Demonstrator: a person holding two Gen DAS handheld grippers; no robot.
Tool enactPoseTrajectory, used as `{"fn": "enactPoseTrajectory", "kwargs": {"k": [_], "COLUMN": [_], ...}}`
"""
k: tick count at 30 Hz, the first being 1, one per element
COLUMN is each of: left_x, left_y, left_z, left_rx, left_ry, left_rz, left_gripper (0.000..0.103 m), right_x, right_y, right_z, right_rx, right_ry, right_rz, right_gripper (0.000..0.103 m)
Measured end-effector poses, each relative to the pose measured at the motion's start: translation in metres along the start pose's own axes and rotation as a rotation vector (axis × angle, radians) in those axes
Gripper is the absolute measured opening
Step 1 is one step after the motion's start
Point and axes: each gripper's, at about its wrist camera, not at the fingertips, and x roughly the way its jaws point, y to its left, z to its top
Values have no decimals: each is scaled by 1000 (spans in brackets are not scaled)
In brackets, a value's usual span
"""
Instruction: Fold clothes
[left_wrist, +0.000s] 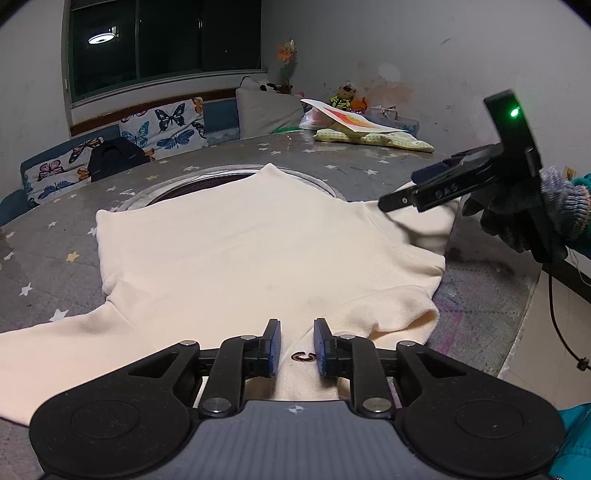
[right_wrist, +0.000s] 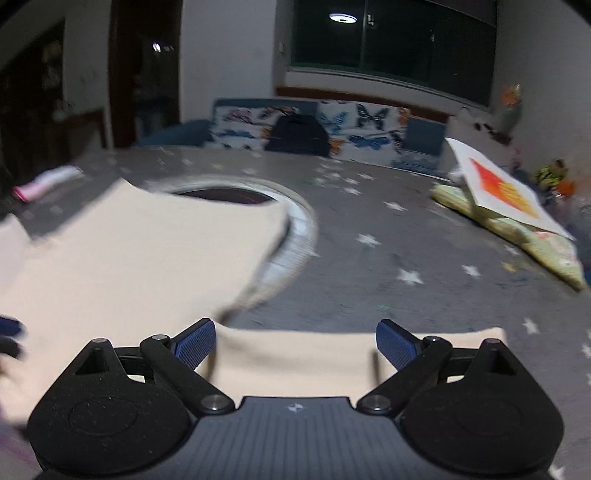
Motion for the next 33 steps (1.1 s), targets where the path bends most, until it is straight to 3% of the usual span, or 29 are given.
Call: {"fn": "enactPoseTrajectory", "kwargs": {"k": [7, 14, 22, 28, 33], "left_x": [0, -3, -6, 1, 7], "left_y": [1, 1, 18, 35, 46], "left_z": [1, 12, 26, 27, 26], "left_rx": [2, -5, -76, -139, -184], "left_ry": [4, -2, -39, -17, 14], "left_rz": [12, 12, 99, 171, 190], "left_gripper": [30, 47, 84, 102, 103], "right_x": [0, -12, -17, -5, 4], "right_y": [-34, -17, 41, 73, 87], "right_z": [-4, 5, 14, 12, 6], "right_rx": [110, 162, 103, 46, -9], "right_ry": [9, -38, -57, -24, -8], "right_rz": [-96, 28, 185, 223, 184], "right_gripper": [96, 103, 103, 103, 103]}}
